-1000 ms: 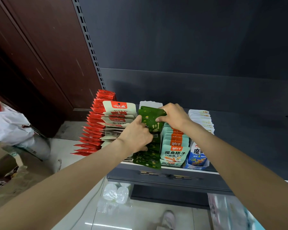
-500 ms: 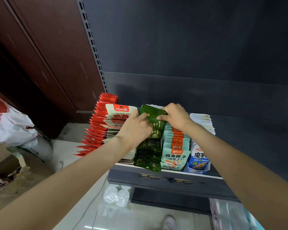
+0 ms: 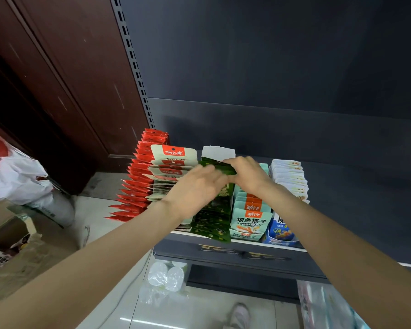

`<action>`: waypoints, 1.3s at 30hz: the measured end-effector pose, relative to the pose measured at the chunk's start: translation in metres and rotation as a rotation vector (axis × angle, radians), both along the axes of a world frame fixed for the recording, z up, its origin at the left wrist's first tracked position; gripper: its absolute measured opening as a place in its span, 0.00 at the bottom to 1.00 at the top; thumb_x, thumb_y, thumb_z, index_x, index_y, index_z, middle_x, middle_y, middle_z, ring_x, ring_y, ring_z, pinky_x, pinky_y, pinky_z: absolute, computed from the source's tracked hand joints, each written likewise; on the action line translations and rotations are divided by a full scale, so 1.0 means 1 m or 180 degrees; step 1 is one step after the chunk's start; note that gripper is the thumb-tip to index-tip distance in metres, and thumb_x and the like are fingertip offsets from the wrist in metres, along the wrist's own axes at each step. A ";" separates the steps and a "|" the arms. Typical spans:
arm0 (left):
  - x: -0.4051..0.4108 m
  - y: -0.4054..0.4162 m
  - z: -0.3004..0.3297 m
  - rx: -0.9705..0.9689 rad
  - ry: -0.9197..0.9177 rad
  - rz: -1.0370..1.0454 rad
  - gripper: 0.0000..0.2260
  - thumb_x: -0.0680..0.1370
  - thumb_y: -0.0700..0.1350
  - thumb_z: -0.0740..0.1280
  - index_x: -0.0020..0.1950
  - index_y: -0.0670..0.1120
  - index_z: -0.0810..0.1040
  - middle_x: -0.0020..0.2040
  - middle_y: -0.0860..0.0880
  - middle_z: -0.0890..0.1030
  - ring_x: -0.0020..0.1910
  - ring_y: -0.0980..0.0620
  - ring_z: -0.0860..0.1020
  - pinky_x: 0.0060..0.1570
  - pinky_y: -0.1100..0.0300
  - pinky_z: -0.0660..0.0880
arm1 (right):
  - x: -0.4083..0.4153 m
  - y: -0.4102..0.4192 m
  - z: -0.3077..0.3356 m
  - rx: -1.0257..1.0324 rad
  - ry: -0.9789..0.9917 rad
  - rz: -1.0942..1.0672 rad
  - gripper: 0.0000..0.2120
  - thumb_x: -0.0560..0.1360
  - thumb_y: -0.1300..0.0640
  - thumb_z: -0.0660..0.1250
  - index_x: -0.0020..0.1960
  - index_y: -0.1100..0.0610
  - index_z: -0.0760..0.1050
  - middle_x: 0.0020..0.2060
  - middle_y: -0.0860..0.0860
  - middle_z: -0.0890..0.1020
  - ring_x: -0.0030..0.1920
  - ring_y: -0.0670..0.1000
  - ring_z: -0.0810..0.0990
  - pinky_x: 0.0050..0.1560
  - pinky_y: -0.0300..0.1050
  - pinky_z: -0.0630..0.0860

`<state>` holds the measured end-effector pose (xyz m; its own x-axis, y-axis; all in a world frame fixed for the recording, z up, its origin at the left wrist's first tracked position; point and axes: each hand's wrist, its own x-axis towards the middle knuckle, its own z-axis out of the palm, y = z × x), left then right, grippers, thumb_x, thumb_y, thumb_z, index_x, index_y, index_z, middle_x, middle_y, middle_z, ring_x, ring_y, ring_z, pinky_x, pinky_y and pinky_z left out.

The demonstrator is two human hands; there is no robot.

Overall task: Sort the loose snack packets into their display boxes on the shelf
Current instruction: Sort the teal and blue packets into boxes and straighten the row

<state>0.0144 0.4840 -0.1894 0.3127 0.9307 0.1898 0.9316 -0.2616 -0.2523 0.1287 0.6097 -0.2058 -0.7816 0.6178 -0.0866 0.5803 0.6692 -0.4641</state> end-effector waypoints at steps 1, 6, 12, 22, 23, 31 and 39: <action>0.000 -0.002 -0.002 -0.0249 -0.0001 -0.0277 0.11 0.70 0.46 0.75 0.47 0.45 0.78 0.43 0.49 0.80 0.44 0.49 0.77 0.43 0.57 0.71 | -0.001 0.001 0.000 -0.0025 -0.0013 -0.0004 0.16 0.72 0.55 0.71 0.60 0.52 0.77 0.50 0.54 0.82 0.52 0.56 0.78 0.51 0.50 0.76; 0.000 -0.002 -0.010 -0.1160 0.0852 -0.0081 0.12 0.79 0.53 0.61 0.56 0.48 0.77 0.52 0.50 0.81 0.59 0.47 0.74 0.63 0.52 0.62 | -0.006 0.002 0.005 0.0179 -0.0137 -0.0017 0.13 0.72 0.53 0.72 0.56 0.52 0.79 0.46 0.52 0.83 0.48 0.55 0.79 0.45 0.46 0.73; 0.009 0.004 -0.011 -0.1130 0.1179 0.0153 0.11 0.74 0.35 0.64 0.55 0.44 0.77 0.52 0.46 0.81 0.57 0.44 0.76 0.66 0.48 0.62 | -0.005 0.002 0.002 0.0224 -0.0132 0.0033 0.11 0.72 0.52 0.71 0.53 0.54 0.80 0.45 0.53 0.83 0.47 0.54 0.79 0.46 0.46 0.74; -0.003 0.012 0.009 -0.0682 0.0439 0.0877 0.14 0.76 0.36 0.62 0.62 0.45 0.72 0.60 0.46 0.75 0.61 0.46 0.70 0.59 0.53 0.63 | -0.009 0.011 0.022 -0.0768 -0.0254 0.0219 0.10 0.75 0.65 0.62 0.50 0.53 0.76 0.48 0.53 0.81 0.51 0.55 0.78 0.48 0.48 0.74; -0.004 0.014 0.008 -0.0670 0.0357 0.0910 0.14 0.77 0.37 0.62 0.62 0.46 0.73 0.60 0.46 0.74 0.61 0.47 0.70 0.58 0.53 0.63 | -0.008 0.010 0.024 -0.1028 -0.0263 0.0243 0.14 0.74 0.64 0.62 0.57 0.52 0.74 0.51 0.52 0.79 0.53 0.53 0.78 0.49 0.48 0.74; -0.014 0.010 0.007 -0.0278 -0.0853 0.0672 0.09 0.80 0.47 0.60 0.58 0.46 0.72 0.52 0.49 0.78 0.53 0.47 0.75 0.54 0.55 0.65 | 0.000 0.005 -0.005 -0.0221 -0.0398 0.0287 0.21 0.73 0.51 0.69 0.65 0.48 0.71 0.58 0.51 0.78 0.58 0.54 0.71 0.59 0.55 0.71; -0.024 -0.023 0.003 -0.0766 -0.0277 -0.0302 0.41 0.66 0.77 0.51 0.63 0.48 0.75 0.51 0.52 0.81 0.51 0.52 0.78 0.58 0.54 0.60 | -0.008 0.005 0.001 -0.0429 -0.0409 0.0234 0.16 0.72 0.55 0.72 0.59 0.50 0.76 0.50 0.53 0.81 0.52 0.54 0.77 0.53 0.54 0.76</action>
